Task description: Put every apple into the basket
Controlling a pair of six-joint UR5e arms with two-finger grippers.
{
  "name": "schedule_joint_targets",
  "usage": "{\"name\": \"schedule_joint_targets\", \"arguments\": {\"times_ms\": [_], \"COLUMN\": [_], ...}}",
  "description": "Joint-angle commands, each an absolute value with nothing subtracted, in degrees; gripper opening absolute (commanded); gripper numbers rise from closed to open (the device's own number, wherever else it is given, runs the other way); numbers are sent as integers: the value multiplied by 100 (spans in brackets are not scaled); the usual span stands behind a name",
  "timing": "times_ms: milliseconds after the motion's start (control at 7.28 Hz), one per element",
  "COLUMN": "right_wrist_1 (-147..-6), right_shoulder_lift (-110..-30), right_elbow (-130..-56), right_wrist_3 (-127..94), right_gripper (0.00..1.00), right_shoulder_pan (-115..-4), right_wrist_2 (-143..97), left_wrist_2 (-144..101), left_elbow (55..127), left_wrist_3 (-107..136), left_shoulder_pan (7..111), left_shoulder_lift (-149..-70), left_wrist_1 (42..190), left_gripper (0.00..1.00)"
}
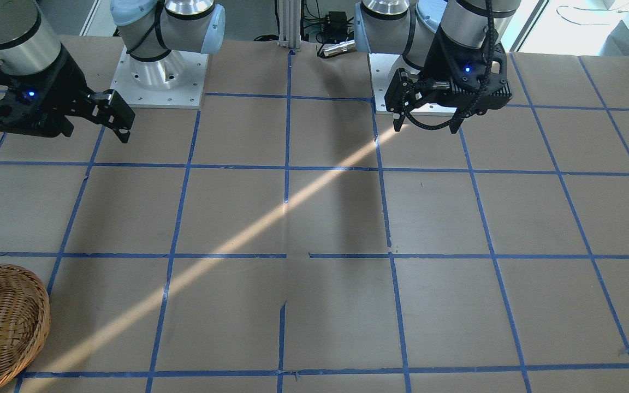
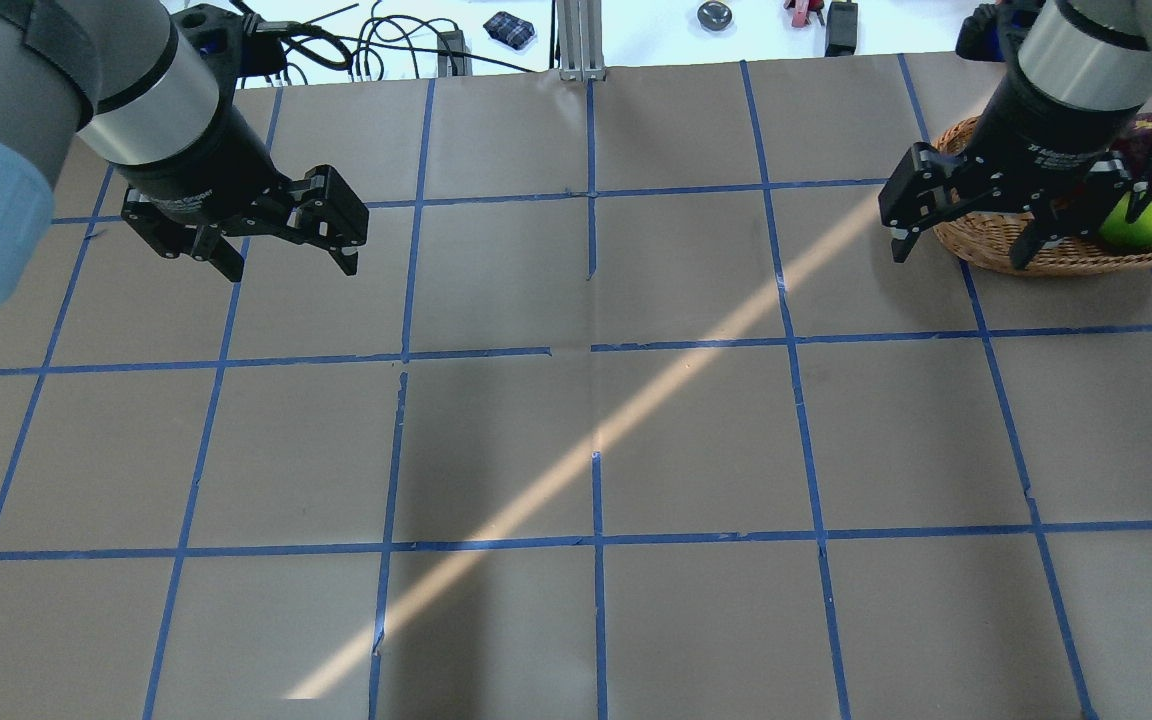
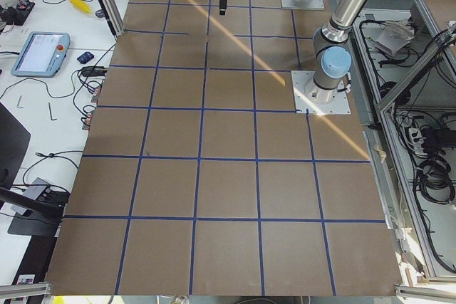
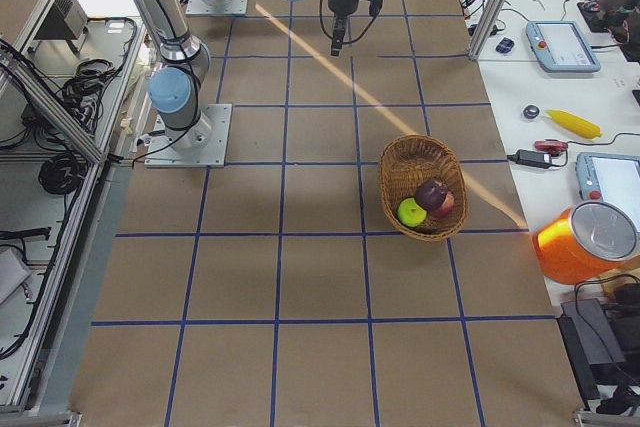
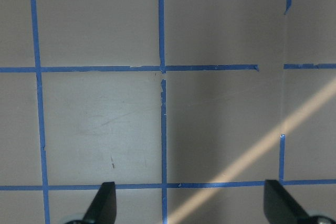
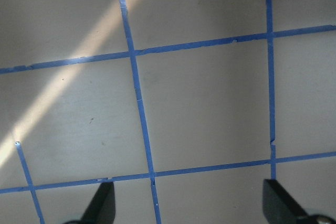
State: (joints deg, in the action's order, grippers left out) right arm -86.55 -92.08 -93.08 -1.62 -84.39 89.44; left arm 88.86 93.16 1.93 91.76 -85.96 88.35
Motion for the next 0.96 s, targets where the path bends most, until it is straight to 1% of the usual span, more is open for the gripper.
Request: {"name": "schedule_joint_targets", "arguments": {"times_ms": [0,275,825], "right_wrist_1": [-8631,-8569,-8595], "right_shoulder_lift": [-9377,-9588,-9598], "right_elbow": [-9369,-9378,-9448], "right_wrist_3": [-501,-536,-431], "right_gripper": [100,100,100], "right_shoulder_pan": [-8736,-8745,-8745], "right_wrist_2": [8895,8929,8886], "left_wrist_2": [8886,8886,8886], "left_elbow": [9316,9316,9316], "left_wrist_3": [193,193,193], "left_shoulder_pan": [9176,9176,9176], "left_shoulder_lift": [-8596,-8596,-8596], "left_wrist_1": [8842,8842,8842], "left_gripper": [100,100,100]}}
